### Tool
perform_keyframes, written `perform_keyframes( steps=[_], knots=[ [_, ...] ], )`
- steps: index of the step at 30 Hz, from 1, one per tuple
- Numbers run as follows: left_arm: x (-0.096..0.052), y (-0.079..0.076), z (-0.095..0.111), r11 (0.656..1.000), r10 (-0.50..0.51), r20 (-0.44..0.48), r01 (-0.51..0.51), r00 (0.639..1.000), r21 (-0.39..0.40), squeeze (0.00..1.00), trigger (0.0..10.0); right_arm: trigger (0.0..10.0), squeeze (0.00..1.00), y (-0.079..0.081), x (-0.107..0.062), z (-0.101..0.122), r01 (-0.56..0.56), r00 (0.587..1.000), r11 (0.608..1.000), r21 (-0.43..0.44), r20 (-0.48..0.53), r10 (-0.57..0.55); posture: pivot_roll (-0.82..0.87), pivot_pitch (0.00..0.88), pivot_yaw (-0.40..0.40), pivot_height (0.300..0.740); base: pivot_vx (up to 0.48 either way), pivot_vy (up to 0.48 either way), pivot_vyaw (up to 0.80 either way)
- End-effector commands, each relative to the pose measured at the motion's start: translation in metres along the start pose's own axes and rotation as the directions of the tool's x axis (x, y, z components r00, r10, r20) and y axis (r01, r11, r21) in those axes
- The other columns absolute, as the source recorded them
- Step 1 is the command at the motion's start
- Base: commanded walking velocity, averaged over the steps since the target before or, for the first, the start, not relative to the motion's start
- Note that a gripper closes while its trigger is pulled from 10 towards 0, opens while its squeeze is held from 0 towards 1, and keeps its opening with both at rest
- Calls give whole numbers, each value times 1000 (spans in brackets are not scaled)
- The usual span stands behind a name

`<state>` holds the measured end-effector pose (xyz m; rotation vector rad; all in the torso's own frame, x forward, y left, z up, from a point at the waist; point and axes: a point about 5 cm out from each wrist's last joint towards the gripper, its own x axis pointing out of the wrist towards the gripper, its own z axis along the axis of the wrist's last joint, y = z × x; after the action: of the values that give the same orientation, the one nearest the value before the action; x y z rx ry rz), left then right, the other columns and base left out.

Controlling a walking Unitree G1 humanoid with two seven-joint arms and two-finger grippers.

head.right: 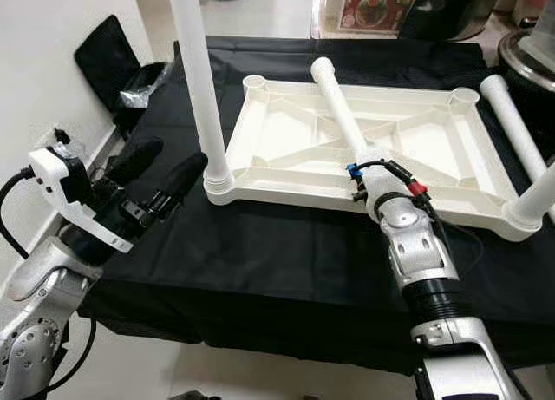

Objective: Building children table

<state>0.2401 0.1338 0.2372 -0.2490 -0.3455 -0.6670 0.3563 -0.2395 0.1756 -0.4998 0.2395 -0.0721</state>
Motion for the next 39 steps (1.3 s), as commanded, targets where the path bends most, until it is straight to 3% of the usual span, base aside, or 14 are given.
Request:
perform_keyframes(
  steps=[1, 12, 13, 29, 35, 36, 37, 38, 39],
  knots=[
    [-3, -2, 2, 1000, -14, -12, 14, 1000, 2, 0, 10000, 10000, 1000, 2, 0, -6, -9, 1000, 1000, 10, -20, 9, -2, 166, 16, 740, 0, 0, 0],
    [-2, -5, 1, 999, -39, -18, 39, 999, -9, 0, 10000, 10000, 1000, -2, -2, 7, -22, 996, 998, 55, 86, 17, -6, 154, 16, 740, 0, 0, 0],
    [-1, -4, 3, 999, -44, -11, 44, 999, -12, 0, 10000, 10000, 1000, -2, -5, 18, -46, 985, 996, 82, 168, 32, -14, 146, 18, 740, 0, 0, 0],
    [0, -6, 5, 998, -54, -6, 54, 999, -16, 0, 10000, 10000, 988, -6, -9, 18, -26, 985, 995, 97, 170, 9, -14, 149, 22, 740, 0, 0, 0],
    [-1, -5, 6, 999, -52, -6, 52, 999, -13, 0, 10000, 10000, 961, -1, -15, 31, -77, 958, 985, 153, 284, 31, -13, 151, 22, 740, 0, 0, 0],
    [-1, -5, 6, 999, -52, -6, 52, 999, -13, 0, 10000, 10000, 933, 1, -16, 33, -94, 952, 982, 164, 304, 41, -13, 151, 22, 740, 0, 0, 0],
    [0, -5, 6, 999, -52, -5, 52, 999, -13, 0, 10000, 10000, 780, 2, -18, 36, -114, 944, 978, 176, 326, 51, -14, 151, 24, 740, 0, 0, 0],
    [1, -5, 6, 999, -51, -5, 51, 999, -10, 0, 10000, 10000, 412, 6, -21, 41, -159, 928, 965, 209, 364, 74, -14, 149, 23, 740, 0, 0, 0],
    [1, -5, 6, 999, -51, -5, 51, 999, -10, 0, 10000, 10000, 412, 6, -21, 41, -159, 928, 965, 209, 364, 74, -14, 149, 23, 740, 0, 0, 0]
  ],
)
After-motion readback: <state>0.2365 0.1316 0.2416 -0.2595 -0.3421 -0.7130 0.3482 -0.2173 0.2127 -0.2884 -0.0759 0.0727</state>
